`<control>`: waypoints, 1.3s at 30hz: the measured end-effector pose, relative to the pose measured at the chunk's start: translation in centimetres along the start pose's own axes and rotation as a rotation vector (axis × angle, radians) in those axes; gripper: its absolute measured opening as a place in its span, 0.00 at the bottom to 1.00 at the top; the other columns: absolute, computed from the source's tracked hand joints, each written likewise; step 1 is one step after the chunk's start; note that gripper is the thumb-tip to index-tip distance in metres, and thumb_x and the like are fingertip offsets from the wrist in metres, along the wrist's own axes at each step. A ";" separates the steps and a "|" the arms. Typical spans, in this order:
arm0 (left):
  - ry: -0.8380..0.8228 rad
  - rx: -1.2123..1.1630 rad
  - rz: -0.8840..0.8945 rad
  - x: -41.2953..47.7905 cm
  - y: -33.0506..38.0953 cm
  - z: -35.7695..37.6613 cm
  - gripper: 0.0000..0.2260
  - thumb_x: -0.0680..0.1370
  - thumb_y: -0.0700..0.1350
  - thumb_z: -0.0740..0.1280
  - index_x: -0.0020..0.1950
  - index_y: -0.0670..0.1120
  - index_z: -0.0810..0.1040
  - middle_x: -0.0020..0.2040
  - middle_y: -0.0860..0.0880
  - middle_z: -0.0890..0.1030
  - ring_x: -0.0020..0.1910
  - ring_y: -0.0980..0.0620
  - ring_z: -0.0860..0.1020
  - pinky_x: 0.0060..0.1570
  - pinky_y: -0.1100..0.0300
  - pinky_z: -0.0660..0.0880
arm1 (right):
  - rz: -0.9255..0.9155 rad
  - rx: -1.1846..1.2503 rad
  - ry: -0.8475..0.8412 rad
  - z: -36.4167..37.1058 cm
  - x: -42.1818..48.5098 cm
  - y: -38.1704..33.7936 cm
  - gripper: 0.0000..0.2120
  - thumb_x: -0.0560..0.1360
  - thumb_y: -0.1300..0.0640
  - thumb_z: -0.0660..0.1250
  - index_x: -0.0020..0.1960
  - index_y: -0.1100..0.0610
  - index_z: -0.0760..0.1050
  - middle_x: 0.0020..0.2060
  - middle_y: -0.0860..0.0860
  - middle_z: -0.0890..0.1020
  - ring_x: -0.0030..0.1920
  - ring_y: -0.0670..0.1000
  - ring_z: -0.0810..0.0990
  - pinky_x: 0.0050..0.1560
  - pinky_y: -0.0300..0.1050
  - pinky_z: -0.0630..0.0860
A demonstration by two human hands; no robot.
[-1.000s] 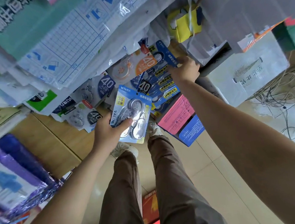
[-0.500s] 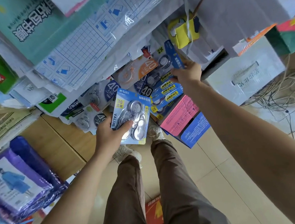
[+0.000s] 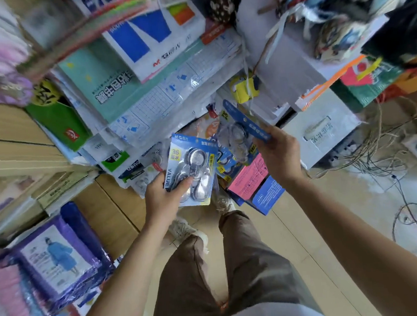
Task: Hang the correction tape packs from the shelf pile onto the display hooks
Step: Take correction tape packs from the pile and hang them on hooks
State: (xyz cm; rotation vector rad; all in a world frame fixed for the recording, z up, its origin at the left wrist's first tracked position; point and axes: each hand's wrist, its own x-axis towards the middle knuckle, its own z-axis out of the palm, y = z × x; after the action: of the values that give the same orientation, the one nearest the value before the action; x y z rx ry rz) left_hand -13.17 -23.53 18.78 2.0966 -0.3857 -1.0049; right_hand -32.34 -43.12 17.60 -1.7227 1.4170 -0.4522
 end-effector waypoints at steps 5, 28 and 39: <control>0.083 0.030 0.116 -4.7 4.8 -4.9 0.08 0.74 0.45 0.77 0.52 0.50 0.83 0.45 0.59 0.86 0.46 0.62 0.83 0.45 0.62 0.79 | -0.184 -0.014 -0.078 -3.9 -2.5 -8.2 0.03 0.76 0.61 0.71 0.49 0.59 0.80 0.30 0.49 0.79 0.29 0.44 0.75 0.30 0.34 0.70; 0.953 0.284 0.755 -20.1 26.6 -35.8 0.15 0.71 0.62 0.74 0.45 0.51 0.81 0.27 0.58 0.74 0.32 0.58 0.73 0.31 0.71 0.66 | -1.214 -0.123 0.033 -10.4 -9.3 -47.5 0.06 0.74 0.55 0.70 0.49 0.57 0.80 0.34 0.53 0.81 0.32 0.57 0.79 0.32 0.52 0.76; 1.171 0.106 1.270 -24.9 37.7 -44.5 0.15 0.73 0.59 0.72 0.47 0.48 0.83 0.36 0.49 0.80 0.34 0.49 0.77 0.35 0.50 0.75 | -1.284 0.419 -0.072 -17.2 -10.9 -62.2 0.10 0.77 0.65 0.70 0.50 0.51 0.80 0.40 0.53 0.84 0.38 0.46 0.78 0.38 0.45 0.73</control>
State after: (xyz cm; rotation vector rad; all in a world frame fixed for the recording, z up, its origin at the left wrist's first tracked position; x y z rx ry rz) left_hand 6.73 -12.06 77.89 1.6131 -0.9129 0.9374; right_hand -9.07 -38.87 78.61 -2.0416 -0.0418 -1.2218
